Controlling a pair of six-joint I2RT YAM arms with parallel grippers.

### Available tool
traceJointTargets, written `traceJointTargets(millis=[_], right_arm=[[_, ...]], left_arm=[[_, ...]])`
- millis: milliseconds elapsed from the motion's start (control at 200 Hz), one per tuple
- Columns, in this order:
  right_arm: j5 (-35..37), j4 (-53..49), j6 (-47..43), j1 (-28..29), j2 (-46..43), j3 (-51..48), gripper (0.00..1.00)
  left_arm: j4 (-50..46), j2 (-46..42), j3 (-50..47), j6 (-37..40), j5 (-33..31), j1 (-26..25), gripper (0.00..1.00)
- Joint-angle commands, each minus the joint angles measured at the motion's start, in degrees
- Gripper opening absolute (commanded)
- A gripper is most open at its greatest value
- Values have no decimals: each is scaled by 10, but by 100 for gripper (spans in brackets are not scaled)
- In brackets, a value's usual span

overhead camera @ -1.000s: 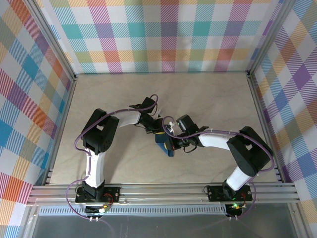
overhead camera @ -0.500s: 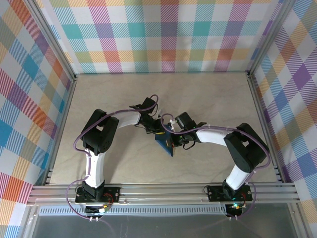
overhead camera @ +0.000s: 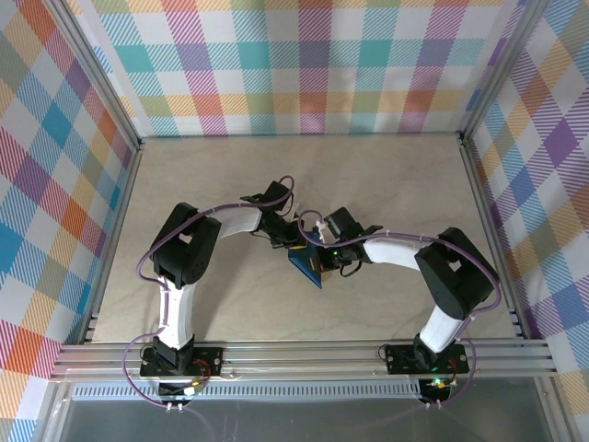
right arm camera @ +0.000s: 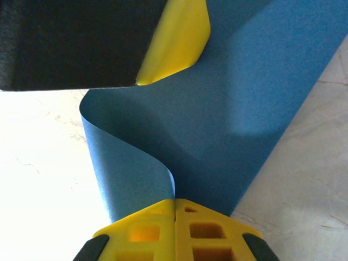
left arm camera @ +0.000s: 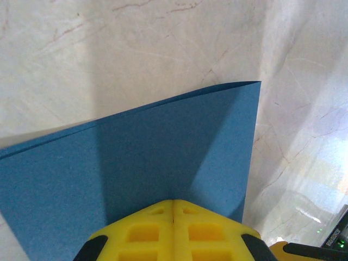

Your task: Fold a paper plane with a square sheet of paper (fold left side to right side)

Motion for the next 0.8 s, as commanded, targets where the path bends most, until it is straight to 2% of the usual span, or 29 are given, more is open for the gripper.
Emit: traceJointTargets(millis=[0,795], right_arm=[[4,-10,-10,-3,1,7,0],[9,-4,-7,-3,-10,-10,0]], left_arm=[[-55,22,-23,-3,-63,-12,0],[-61,24,-19,-3,-67,-13,0]])
